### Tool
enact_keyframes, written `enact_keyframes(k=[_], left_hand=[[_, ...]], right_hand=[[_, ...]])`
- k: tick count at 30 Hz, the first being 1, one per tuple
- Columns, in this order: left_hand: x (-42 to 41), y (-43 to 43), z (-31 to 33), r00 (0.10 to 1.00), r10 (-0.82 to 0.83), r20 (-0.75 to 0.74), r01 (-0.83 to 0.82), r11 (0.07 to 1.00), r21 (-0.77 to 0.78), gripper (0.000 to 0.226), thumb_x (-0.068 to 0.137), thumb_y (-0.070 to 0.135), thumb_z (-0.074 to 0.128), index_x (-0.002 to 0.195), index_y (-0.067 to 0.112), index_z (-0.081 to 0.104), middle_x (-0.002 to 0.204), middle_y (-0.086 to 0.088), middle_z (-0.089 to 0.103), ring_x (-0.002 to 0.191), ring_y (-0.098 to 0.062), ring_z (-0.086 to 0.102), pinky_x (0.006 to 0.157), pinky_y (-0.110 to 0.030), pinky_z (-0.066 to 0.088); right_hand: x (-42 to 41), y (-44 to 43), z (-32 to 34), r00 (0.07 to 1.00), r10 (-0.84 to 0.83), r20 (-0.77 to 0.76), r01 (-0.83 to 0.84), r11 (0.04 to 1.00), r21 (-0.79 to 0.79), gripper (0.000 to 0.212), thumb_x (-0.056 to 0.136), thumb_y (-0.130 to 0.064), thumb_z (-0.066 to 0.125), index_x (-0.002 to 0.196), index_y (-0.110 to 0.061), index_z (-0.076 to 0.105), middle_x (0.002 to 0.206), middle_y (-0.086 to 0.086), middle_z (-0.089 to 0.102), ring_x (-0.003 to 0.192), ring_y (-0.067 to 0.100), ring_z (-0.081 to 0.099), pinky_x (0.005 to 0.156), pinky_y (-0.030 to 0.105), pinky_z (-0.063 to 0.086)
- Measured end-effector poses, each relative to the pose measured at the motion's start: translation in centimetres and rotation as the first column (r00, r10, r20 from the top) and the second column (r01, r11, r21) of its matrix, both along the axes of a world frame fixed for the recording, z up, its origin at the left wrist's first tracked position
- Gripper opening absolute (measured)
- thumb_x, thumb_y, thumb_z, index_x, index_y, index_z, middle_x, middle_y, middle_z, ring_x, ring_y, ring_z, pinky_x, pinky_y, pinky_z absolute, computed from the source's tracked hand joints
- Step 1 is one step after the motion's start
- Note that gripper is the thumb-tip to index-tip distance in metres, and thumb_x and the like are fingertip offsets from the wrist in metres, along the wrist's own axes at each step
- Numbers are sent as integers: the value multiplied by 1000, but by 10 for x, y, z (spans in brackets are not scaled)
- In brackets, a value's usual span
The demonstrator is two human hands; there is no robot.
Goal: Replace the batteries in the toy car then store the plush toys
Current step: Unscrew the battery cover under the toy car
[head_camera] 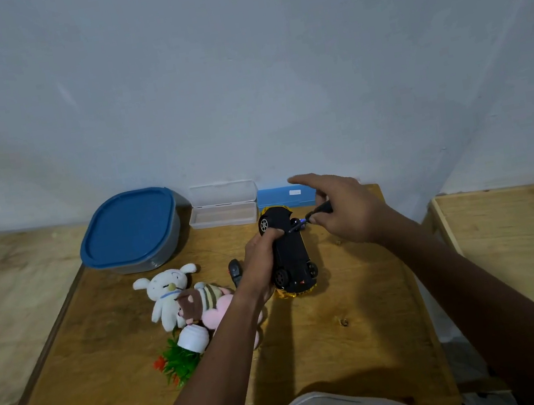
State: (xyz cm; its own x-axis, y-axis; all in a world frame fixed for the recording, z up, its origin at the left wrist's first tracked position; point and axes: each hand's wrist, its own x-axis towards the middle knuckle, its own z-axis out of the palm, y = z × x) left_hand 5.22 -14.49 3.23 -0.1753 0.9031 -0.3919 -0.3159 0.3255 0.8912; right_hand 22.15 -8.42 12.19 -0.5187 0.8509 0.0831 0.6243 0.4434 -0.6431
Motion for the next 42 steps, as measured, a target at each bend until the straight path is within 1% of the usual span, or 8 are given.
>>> enact_keyframes(k=[3, 7, 12, 18, 23, 32, 37, 42], left_hand=[[0, 2, 0, 1000, -8, -3, 8, 1000, -7, 35, 96, 24, 53, 124, 3, 57, 95, -14, 69, 81, -26, 69, 67, -37, 56], [-1, 3, -1, 1000, -13, -5, 13, 1000, 3, 45, 90, 30, 57, 126, 3, 57, 97, -15, 68, 83, -26, 69, 68, -38, 56], [-3, 3, -5, 1000, -18, -12, 18, 1000, -11, 34, 95, 26, 55, 122, 6, 58, 99, -16, 69, 85, -28, 69, 77, -44, 56], [-3, 3, -7, 997, -20, 73, 22, 999, -25, 46, 90, 29, 57, 127, 2, 54, 97, -16, 67, 84, -28, 68, 71, -41, 57], [-3, 3, -10, 986, -21, 165, 27, 999, -36, 38, 95, 27, 51, 125, 2, 56, 93, -14, 66, 82, -27, 66, 74, -42, 56], [4, 3, -15, 984, -38, 175, 45, 998, -38, 43, 88, 31, 57, 121, 3, 58, 98, -19, 63, 87, -31, 64, 80, -48, 53], [10, 1, -19, 991, -77, 108, 78, 997, -11, 55, 82, 37, 63, 127, 5, 61, 124, -33, 60, 107, -41, 62, 99, -62, 45], [10, -2, -25, 999, -51, 10, 51, 998, -26, 47, 85, 32, 60, 123, 5, 63, 120, -30, 63, 113, -45, 62, 94, -56, 51]], right_hand=[[0, 2, 1, 999, 21, 42, -22, 1000, 14, 64, 82, -12, 75, 138, -32, 52, 89, -4, 54, 84, 14, 53, 77, 32, 48], [-1, 0, -1, 983, -38, 181, 26, 997, 69, 48, 86, -45, 70, 129, -24, 62, 108, 0, 68, 105, 20, 59, 89, 32, 45], [-3, -3, 5, 969, -19, 246, 4, 998, 63, 29, 99, -33, 54, 95, -14, 75, 68, -5, 63, 61, 8, 54, 53, 21, 31], [1, -3, 4, 964, 64, 259, -89, 992, 85, 23, 88, -18, 71, 110, -23, 73, 91, -10, 50, 85, 8, 50, 59, 13, 28], [6, -1, -4, 957, 66, 283, -89, 994, 70, 32, 90, -22, 67, 122, -21, 68, 97, -7, 53, 90, 9, 46, 72, 25, 39], [2, -10, -47, 958, -225, -177, 184, 957, -224, 19, 84, -9, 70, 99, -16, 61, 82, 11, 67, 72, 27, 65, 62, 40, 53], [-16, -21, -70, 915, -336, -221, 271, 921, -279, 30, 77, -24, 76, 102, -30, 61, 85, -5, 71, 78, 12, 69, 71, 40, 59], [-21, -23, -82, 887, -394, -239, 325, 903, -282, 37, 77, -24, 77, 111, -30, 62, 89, -3, 74, 76, 11, 71, 68, 42, 61]])
